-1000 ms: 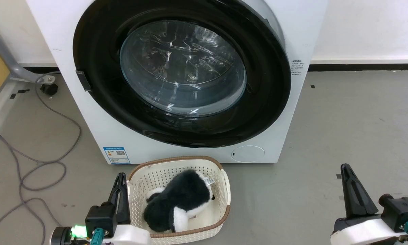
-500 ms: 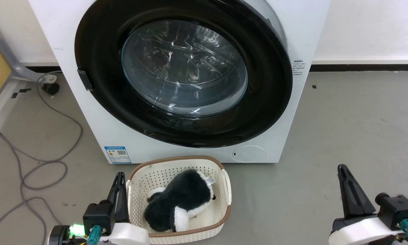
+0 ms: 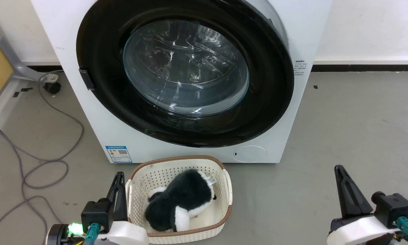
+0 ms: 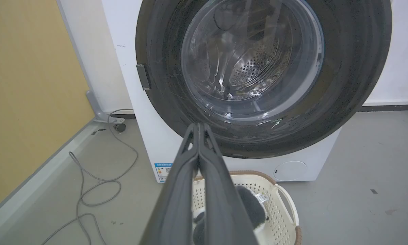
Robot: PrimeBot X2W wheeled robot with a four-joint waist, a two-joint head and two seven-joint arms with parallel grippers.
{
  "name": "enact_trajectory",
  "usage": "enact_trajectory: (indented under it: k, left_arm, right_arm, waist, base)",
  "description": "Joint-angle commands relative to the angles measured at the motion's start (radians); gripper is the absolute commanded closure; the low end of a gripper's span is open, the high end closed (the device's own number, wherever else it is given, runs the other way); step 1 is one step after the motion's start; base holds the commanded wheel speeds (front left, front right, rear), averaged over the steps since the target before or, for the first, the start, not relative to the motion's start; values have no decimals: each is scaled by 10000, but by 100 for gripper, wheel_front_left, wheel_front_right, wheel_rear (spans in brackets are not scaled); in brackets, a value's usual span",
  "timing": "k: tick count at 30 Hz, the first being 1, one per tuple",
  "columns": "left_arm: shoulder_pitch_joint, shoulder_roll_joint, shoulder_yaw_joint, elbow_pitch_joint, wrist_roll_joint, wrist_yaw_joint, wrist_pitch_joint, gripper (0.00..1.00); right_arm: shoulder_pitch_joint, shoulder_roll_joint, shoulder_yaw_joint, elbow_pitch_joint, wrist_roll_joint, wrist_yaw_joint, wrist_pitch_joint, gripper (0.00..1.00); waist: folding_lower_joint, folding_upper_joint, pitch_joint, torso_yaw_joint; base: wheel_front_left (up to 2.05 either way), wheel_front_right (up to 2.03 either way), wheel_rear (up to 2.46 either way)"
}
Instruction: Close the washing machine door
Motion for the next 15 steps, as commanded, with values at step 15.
enact_trajectory:
  k: [15]
  left_arm:
    - [-112,-19,199,-208,106,-294,401,100]
  right_arm:
    - [-87,27,120,-158,-262,-5,368,100]
  waist:
    - [0,-1,6,58]
  base:
    - [0,0,0]
